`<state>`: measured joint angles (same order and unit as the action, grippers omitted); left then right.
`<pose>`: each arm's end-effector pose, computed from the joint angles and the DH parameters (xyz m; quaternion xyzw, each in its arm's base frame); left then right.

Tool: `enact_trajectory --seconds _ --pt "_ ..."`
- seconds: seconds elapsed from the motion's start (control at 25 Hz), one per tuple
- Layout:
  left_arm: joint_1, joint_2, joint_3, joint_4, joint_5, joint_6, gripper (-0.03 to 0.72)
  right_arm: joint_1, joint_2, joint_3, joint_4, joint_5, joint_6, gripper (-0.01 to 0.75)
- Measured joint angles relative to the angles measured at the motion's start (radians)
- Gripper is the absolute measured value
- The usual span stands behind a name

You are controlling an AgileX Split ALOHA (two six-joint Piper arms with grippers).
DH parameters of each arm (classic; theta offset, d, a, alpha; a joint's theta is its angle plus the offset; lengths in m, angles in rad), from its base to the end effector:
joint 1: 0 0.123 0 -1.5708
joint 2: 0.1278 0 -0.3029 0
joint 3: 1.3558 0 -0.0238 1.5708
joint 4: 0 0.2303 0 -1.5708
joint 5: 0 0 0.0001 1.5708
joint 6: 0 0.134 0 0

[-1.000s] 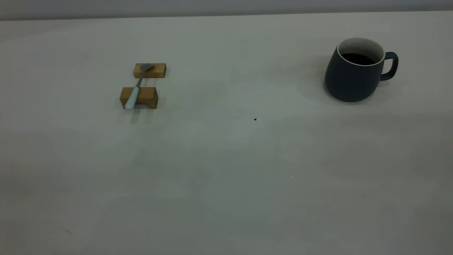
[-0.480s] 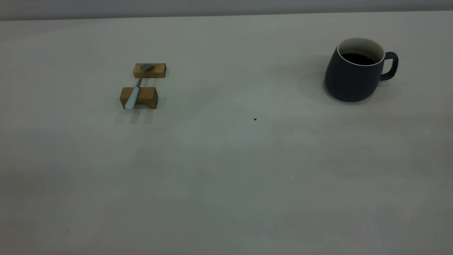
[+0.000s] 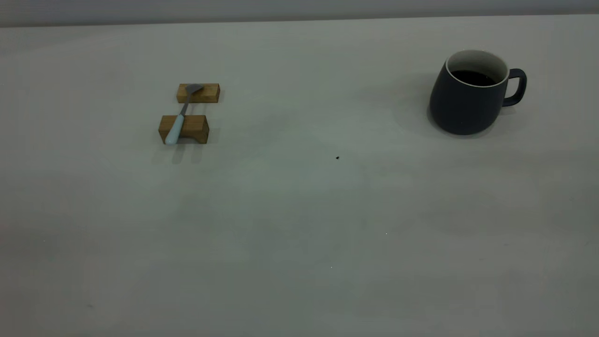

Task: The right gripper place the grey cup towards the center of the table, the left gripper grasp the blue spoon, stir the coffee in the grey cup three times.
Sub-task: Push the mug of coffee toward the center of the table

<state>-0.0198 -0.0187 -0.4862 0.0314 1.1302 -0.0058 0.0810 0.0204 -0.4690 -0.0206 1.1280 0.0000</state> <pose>-0.0082 0.0040 0.2355 0.0049 0.8695 0.0093 0.4938 -0.0024 -0.0027 0.2309 -0.0353 0.8819 0.0087 0.4700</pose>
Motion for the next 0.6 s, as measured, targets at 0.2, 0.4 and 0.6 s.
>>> enact_trajectory --seconds 0.2,0.4,0.6 --pt "0.0 0.0 0.0 0.0 0.0 0.0 0.329 0.0 0.0 0.0 0.0 0.0 0.0 0.591" --pt "0.0 0.0 0.0 0.0 0.0 0.0 0.329 0.0 0.021 -0.05 -0.009 -0.003 0.098 0.591" --pt "0.0 0.0 0.0 0.0 0.0 0.0 0.329 0.0 0.276 -0.221 -0.039 -0.011 0.069 0.596"
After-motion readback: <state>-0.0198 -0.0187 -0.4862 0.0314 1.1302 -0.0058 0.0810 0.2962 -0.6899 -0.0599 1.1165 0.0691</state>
